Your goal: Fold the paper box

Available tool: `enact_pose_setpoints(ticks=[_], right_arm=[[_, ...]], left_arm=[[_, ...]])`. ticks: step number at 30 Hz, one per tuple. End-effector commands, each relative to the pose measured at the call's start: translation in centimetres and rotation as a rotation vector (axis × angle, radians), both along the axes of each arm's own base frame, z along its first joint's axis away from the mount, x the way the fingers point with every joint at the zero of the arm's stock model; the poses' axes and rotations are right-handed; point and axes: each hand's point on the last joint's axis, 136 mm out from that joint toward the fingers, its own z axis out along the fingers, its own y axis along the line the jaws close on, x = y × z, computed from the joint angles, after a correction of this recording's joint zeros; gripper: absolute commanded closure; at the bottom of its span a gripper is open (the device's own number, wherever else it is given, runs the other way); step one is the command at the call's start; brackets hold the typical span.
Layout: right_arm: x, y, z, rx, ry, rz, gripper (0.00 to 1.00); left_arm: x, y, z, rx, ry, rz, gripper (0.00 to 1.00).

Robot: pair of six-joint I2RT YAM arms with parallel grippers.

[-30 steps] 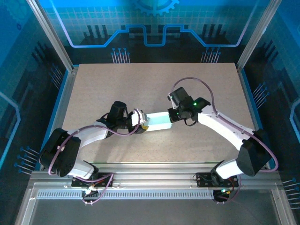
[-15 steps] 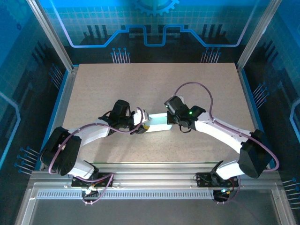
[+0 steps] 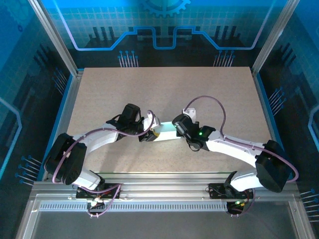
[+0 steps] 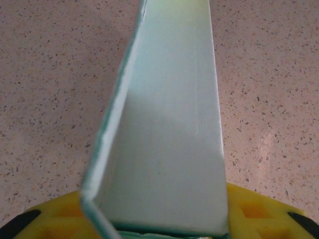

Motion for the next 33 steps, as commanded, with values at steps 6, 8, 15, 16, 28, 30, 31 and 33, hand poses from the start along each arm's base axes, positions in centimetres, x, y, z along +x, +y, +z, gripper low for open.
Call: enact_pose_setpoints(ticks=[6, 8, 15, 16, 28, 30, 31, 33], right_arm=[[-1.8, 1.1, -2.5, -0.023, -0.019, 0.093, 1.0], [-1.9, 1.0, -2.3, -0.05, -0.041, 0.082, 1.0], [-2.1, -0.2, -1.6, -0.169, -0.1, 0.002, 1.0], [-2.2, -0.6, -1.4, -0.188, -0.105, -0.022, 1.0], [-2.8, -1.0, -0.8, -0.244, -0.117, -0.09, 1.0], [-2.9, -0.9, -0.9, -0.243, -0.116, -0.079, 1.0], [-2.8, -0.9, -0.8, -0.24, -0.115, -0.079, 1.0], [-2.8, -0.7, -0.9, -0.237, -0.11, -0.065, 1.0]], left_arm=[[1.3, -1.2, 1.3, -0.003, 0.014, 0.028, 0.65], [1.3, -1.2, 1.1, 0.014, 0.023, 0.035, 0.55], [1.5, -0.8, 0.6, 0.042, 0.014, 0.085, 0.48], [1.6, -0.7, 0.7, 0.042, 0.005, 0.094, 0.46], [1.2, 1.1, 4.4, -0.105, -0.056, 0.291, 0.01], [0.8, 1.7, 4.6, -0.146, -0.037, 0.358, 0.01], [0.5, 2.1, 4.7, -0.167, -0.028, 0.384, 0.01], [0.2, 3.1, 4.8, -0.207, -0.01, 0.465, 0.01]])
